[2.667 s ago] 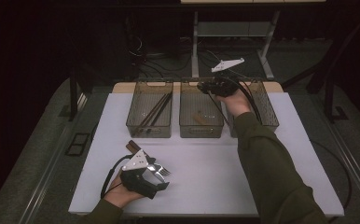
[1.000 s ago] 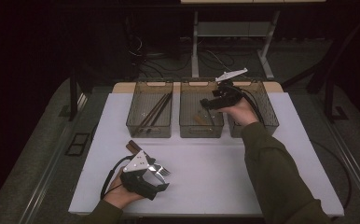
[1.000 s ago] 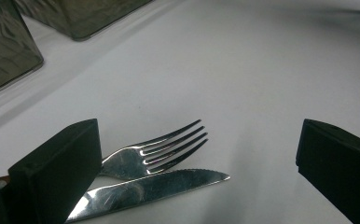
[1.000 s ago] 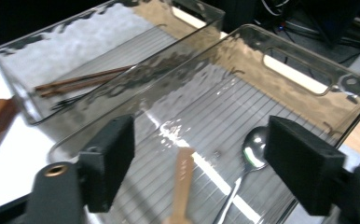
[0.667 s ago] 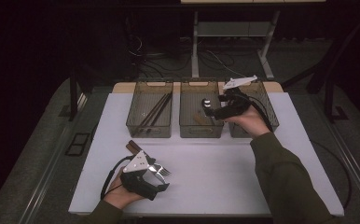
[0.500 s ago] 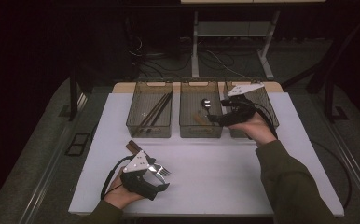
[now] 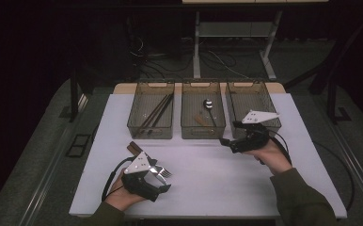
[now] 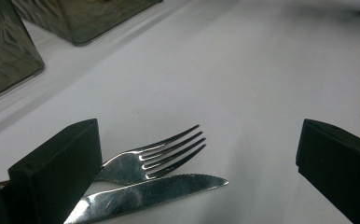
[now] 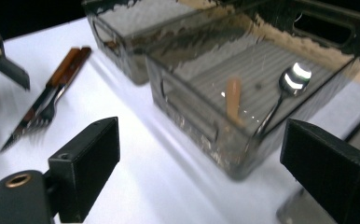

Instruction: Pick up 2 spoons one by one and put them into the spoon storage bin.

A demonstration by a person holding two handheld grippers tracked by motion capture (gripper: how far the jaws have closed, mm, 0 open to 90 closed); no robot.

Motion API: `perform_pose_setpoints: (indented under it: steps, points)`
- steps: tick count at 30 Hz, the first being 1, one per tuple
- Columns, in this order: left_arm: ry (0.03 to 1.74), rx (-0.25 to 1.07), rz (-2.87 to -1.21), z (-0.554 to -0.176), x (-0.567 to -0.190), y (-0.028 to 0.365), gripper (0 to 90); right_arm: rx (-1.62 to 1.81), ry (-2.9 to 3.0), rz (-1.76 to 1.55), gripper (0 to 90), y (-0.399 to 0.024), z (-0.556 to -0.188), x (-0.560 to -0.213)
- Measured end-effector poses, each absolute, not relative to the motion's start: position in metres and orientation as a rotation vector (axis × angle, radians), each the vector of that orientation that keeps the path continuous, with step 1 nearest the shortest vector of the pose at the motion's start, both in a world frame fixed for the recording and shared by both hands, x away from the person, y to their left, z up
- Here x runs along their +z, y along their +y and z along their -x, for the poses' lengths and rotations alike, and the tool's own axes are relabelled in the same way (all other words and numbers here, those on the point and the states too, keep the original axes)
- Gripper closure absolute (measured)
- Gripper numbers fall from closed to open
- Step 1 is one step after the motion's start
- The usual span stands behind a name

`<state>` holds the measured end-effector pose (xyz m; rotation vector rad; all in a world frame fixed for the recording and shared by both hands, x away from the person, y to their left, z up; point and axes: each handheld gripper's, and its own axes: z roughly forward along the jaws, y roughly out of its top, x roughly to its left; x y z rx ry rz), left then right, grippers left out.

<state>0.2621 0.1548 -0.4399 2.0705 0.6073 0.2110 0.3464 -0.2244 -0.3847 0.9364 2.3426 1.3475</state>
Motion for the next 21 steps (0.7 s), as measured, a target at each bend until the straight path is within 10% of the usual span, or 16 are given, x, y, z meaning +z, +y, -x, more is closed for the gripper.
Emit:
perform_pose_setpoints:
  steps: [21]
  points:
    - [0.616, 0.23, -2.068, -0.262, -0.439, 0.158, 0.0, 1.32, 2.288, -1.068, 11.2, -0.272, -0.283, -0.435]
